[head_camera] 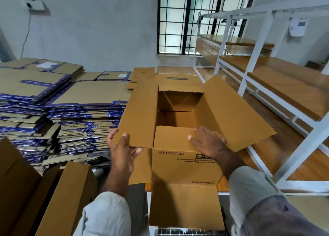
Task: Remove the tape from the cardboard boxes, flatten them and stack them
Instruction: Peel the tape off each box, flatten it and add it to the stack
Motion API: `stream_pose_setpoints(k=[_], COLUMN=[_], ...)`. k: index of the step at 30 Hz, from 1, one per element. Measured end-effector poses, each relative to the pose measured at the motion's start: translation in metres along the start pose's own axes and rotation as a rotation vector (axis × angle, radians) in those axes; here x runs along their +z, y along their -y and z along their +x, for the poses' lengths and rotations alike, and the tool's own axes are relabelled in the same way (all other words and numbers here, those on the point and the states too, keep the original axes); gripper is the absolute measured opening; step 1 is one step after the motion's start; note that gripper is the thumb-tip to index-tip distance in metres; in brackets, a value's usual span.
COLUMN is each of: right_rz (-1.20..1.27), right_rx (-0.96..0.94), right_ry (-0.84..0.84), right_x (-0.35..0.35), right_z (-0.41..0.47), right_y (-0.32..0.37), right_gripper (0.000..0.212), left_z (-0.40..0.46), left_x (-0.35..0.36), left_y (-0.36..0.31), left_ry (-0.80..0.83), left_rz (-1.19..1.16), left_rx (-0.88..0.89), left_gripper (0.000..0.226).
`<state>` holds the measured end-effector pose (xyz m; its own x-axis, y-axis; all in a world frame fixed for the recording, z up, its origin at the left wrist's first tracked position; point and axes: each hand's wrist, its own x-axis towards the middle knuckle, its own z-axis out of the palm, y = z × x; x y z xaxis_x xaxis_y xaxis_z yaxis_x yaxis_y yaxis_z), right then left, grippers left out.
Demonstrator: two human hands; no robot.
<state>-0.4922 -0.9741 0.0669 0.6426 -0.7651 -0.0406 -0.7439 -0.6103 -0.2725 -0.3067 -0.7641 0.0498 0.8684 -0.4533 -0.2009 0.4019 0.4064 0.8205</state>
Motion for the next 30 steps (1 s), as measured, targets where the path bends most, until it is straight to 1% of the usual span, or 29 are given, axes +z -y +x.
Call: stream_pose_setpoints(k=[2, 6, 8, 10, 11, 12, 14, 15, 16, 17, 18, 21, 23, 25, 27, 30], right_rz=[-0.016, 0.005, -0.013, -0.061, -0.068, -0.059, -0.026, 0.004, 0.027, 0.031, 0.020, -0.062, -0.128, -0.187, -0.175, -0.143], right_rx=[0.015, 0.025, -0.006, -0.032, -0.046, -0.064, -0.112, -0.127, -0.129, -0.123, -0.120, -0.203, -0.267, -0.305, -0.287, -0.219], right_ry=[0.021, 0.065, 0.064, 0.050, 0.008, -0.068, -0.275, -0.341, -0.347, -0.298, -0.211, 0.116, 0.262, 0.323, 0.299, 0.277], right_x=[-0.002, -0.014, -0.023, -0.034, -0.042, -0.051, -0.073, -0.086, -0.099, -0.113, -0.124, -0.125, -0.100, -0.070, -0.050, -0.052], right_z=[0.000, 0.007, 0.015, 0.019, 0.019, 0.016, 0.000, -0.012, -0.027, -0.044, -0.059, -0.097, -0.109, -0.115, -0.114, -0.102], right_y=[0.003, 0.009, 0.012, 0.017, 0.021, 0.025, 0.038, 0.044, 0.049, 0.055, 0.058, 0.063, 0.063, 0.063, 0.064, 0.070], right_gripper=[0.066, 0.073, 0.075, 0.071, 0.067, 0.060, 0.045, 0.047, 0.056, 0.066, 0.070, 0.062, 0.054, 0.049, 0.053, 0.055], left_z=[0.000, 0.007, 0.013, 0.017, 0.020, 0.022, 0.023, 0.023, 0.023, 0.024, 0.024, 0.027, 0.028, 0.029, 0.030, 0.029], left_x=[-0.003, -0.002, 0.006, 0.017, 0.023, 0.029, 0.040, 0.045, 0.049, 0.052, 0.054, 0.058, 0.060, 0.061, 0.061, 0.064], left_y=[0.000, -0.026, -0.050, -0.073, -0.083, -0.090, -0.099, -0.101, -0.102, -0.102, -0.101, -0.100, -0.099, -0.099, -0.099, -0.101], left_ry=[0.014, 0.041, 0.101, 0.180, 0.216, 0.253, 0.320, 0.342, 0.357, 0.372, 0.387, 0.431, 0.439, 0.439, 0.429, 0.401], left_rz=[0.032, 0.211, 0.337, 0.489, 0.561, 0.630, 0.757, 0.811, 0.856, 0.893, 0.927, 0.987, 1.002, 1.028, 1.074, 1.197], left_rx=[-0.030, 0.010, 0.022, 0.033, 0.049, 0.072, 0.114, 0.127, 0.140, 0.154, 0.172, 0.208, 0.205, 0.200, 0.199, 0.258], left_gripper=[0.032, 0.034, 0.031, 0.025, 0.021, 0.018, 0.015, 0.016, 0.016, 0.017, 0.017, 0.018, 0.022, 0.028, 0.032, 0.037])
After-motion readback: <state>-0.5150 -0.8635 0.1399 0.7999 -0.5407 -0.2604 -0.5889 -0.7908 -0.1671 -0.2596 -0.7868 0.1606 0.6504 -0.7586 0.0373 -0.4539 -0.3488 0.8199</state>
